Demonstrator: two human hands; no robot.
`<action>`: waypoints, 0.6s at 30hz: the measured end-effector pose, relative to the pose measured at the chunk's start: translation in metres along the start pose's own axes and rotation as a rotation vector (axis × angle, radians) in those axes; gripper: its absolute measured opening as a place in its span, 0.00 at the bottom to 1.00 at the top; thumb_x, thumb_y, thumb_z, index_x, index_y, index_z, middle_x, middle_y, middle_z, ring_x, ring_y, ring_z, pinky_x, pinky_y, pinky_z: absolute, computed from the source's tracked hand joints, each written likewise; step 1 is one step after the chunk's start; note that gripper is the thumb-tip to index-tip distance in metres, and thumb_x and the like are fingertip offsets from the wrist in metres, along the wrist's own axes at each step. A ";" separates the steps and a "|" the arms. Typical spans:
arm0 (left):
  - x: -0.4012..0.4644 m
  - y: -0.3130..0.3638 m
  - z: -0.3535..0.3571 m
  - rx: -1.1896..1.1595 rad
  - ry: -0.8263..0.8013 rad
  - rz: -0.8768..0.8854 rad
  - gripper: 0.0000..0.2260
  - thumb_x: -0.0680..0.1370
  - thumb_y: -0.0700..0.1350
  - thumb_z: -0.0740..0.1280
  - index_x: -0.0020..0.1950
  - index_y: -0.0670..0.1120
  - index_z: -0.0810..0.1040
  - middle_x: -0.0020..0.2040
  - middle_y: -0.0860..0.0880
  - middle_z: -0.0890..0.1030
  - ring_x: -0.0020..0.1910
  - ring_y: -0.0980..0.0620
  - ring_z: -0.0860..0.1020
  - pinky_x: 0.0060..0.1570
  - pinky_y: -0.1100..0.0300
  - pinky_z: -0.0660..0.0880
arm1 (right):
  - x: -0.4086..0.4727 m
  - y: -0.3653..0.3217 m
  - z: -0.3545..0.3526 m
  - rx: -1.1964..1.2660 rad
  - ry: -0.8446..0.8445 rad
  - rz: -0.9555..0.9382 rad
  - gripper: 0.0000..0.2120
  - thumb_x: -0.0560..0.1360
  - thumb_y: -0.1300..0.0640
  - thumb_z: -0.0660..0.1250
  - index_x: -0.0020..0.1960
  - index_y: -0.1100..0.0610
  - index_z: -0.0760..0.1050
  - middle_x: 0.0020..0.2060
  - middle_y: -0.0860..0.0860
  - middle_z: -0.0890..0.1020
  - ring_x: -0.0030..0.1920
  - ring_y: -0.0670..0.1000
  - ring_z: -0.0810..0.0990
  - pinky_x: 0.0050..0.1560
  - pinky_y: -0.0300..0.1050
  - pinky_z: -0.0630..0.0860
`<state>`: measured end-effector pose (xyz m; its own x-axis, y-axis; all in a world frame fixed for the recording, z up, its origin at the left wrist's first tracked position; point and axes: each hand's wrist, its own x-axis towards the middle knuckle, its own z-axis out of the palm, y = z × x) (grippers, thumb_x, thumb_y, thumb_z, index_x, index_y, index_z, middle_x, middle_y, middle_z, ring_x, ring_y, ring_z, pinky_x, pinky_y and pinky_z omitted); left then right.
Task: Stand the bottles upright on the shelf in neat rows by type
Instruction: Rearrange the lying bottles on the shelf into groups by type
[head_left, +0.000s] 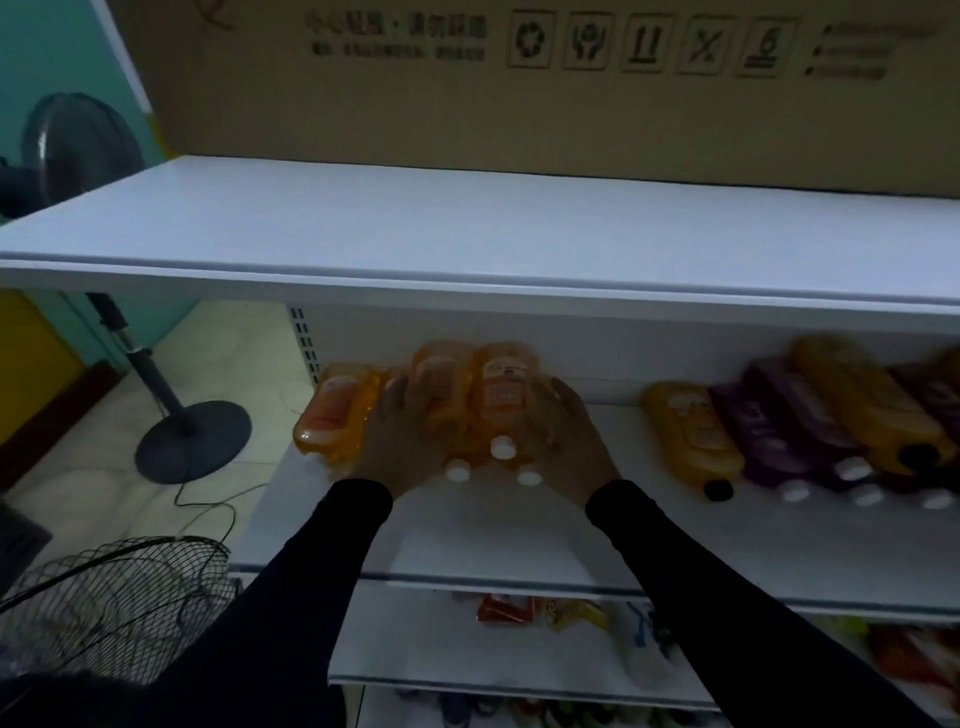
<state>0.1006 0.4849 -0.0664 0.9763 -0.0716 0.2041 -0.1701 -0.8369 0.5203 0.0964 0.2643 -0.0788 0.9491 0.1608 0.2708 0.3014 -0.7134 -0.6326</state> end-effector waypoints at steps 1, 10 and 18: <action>0.002 0.006 -0.003 -0.006 0.027 0.014 0.30 0.77 0.54 0.63 0.77 0.47 0.59 0.72 0.39 0.65 0.70 0.39 0.65 0.67 0.47 0.62 | -0.007 0.005 -0.006 -0.004 0.015 0.018 0.26 0.80 0.48 0.60 0.76 0.48 0.60 0.77 0.50 0.55 0.75 0.49 0.56 0.69 0.36 0.56; 0.000 0.101 0.028 -0.033 -0.077 0.268 0.20 0.79 0.51 0.61 0.69 0.45 0.72 0.67 0.43 0.73 0.66 0.42 0.70 0.66 0.53 0.65 | -0.078 0.056 -0.102 -0.177 0.215 0.070 0.27 0.78 0.43 0.62 0.74 0.50 0.64 0.76 0.51 0.60 0.75 0.50 0.58 0.69 0.36 0.53; -0.018 0.210 0.108 0.033 -0.190 0.269 0.27 0.81 0.58 0.58 0.76 0.47 0.62 0.75 0.46 0.65 0.73 0.47 0.63 0.71 0.55 0.59 | -0.156 0.143 -0.218 -0.281 0.266 0.172 0.26 0.77 0.43 0.64 0.72 0.52 0.67 0.74 0.55 0.63 0.70 0.56 0.66 0.58 0.42 0.67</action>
<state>0.0615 0.2515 -0.0502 0.9048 -0.3903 0.1706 -0.4243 -0.7908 0.4411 -0.0284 -0.0114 -0.0536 0.9157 -0.1319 0.3796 0.0691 -0.8789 -0.4720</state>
